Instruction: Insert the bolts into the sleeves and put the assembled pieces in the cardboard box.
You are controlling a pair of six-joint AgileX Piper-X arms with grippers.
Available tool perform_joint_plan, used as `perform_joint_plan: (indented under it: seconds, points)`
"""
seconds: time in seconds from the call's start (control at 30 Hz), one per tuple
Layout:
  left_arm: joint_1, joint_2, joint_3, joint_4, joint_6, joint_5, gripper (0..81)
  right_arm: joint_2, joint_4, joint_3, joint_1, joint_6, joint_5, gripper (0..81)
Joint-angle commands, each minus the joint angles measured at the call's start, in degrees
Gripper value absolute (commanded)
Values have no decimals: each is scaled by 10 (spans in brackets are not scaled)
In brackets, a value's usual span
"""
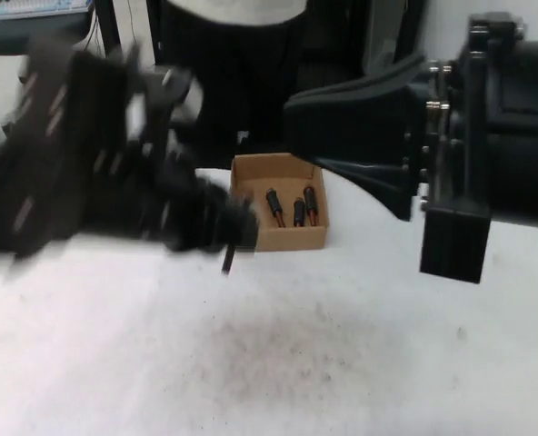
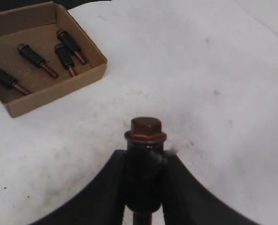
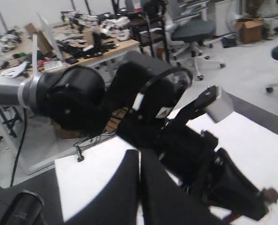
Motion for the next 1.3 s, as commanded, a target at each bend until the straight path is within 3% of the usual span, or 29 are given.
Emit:
perform_joint_plan:
  seconds: [0.0,0.23,0.6,0.77,0.97,1.27]
  points:
    - [23,118,-134,81,-3,15,3,-26,65,-2,-6,-15,70,6]
    - [24,317,-392,147,0,7,3,-73,244,-2,-58,-41,151,6]
    - [29,573,-683,305,0,-11,3,-95,340,-2,-135,-41,152,6]
    - [30,607,-704,315,25,-11,3,-95,351,-2,-148,-41,152,6]
    - [32,614,-703,301,53,-70,3,-95,351,-2,-149,-41,152,6]
    - [46,614,-703,274,70,-97,3,-95,351,-2,-149,-41,152,6]
